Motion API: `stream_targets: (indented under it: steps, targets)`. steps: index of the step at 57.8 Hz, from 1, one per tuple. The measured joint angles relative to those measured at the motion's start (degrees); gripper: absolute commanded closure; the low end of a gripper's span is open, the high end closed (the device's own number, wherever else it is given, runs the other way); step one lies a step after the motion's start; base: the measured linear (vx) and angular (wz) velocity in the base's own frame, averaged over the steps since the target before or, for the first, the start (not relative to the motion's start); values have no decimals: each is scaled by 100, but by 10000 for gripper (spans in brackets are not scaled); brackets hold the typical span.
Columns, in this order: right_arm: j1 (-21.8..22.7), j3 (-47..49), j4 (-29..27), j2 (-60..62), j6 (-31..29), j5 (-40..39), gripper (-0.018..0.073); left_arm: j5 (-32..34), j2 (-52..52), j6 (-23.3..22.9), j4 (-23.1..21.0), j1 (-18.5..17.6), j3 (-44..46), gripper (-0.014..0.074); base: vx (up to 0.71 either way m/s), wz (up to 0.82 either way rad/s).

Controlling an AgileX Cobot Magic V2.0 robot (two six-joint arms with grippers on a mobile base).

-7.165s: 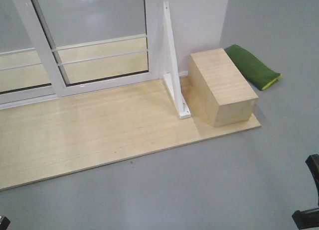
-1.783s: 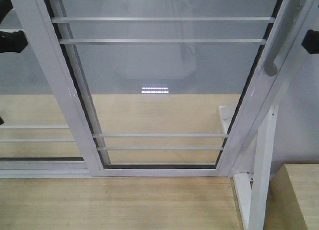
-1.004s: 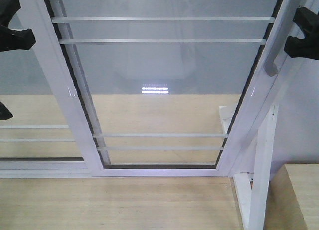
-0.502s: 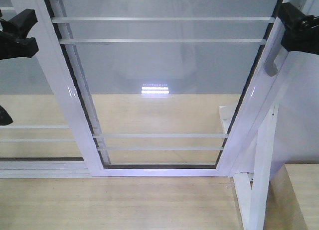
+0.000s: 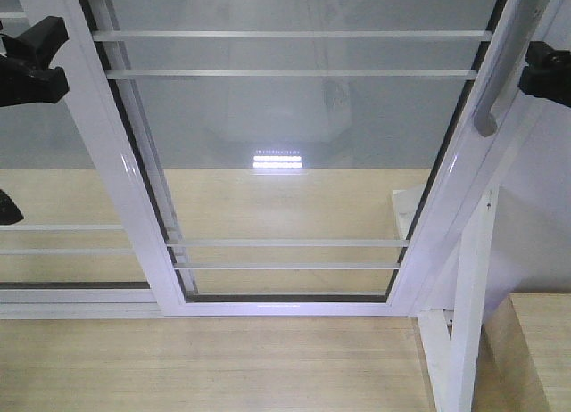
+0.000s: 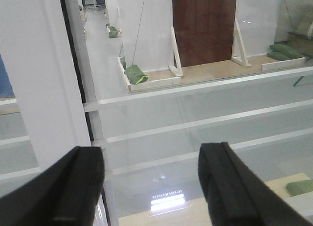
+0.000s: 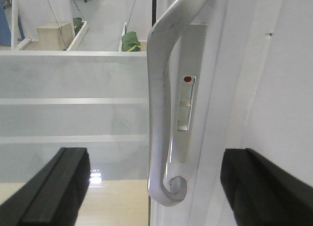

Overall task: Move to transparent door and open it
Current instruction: 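Raise both arms and move the right gripper to the silver handle, then close the right gripper on the handle and pull the door sideways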

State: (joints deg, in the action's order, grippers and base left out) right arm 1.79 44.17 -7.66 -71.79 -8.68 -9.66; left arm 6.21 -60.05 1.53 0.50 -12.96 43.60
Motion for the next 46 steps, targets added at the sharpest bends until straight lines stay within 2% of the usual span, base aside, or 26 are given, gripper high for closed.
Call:
stream_targets:
  steps: [46]
  targets:
    - [13, 2329, 9, -2850, -126, -380, -34, 0, 0, 40, 0, 0, 0, 57, 0, 0]
